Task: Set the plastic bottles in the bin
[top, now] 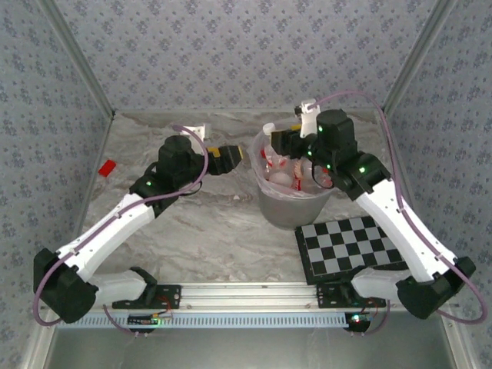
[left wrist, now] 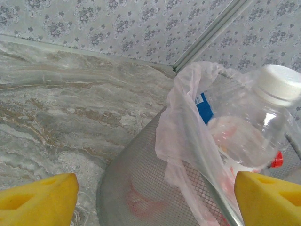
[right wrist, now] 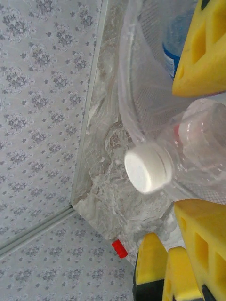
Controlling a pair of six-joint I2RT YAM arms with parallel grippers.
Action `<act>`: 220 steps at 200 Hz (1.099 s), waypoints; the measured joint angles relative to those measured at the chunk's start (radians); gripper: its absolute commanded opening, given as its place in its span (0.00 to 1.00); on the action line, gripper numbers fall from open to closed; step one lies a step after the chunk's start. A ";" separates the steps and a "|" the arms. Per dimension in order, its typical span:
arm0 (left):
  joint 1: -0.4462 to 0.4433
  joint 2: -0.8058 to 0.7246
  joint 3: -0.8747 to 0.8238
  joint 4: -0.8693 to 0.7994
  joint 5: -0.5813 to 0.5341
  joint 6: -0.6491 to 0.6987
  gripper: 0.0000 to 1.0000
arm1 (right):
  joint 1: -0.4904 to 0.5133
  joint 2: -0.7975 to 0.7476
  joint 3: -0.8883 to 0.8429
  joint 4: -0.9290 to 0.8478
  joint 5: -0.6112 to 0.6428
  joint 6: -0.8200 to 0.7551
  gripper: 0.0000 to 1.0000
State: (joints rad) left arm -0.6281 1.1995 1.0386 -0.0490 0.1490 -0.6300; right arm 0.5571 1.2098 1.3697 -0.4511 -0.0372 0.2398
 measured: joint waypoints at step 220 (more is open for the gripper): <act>0.000 0.014 -0.001 0.002 0.009 -0.007 0.86 | 0.031 0.008 -0.238 0.240 0.017 0.142 0.58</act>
State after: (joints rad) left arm -0.6281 1.2140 1.0378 -0.0475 0.1581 -0.6373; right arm 0.5877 1.2175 1.1313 -0.2111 -0.0204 0.3817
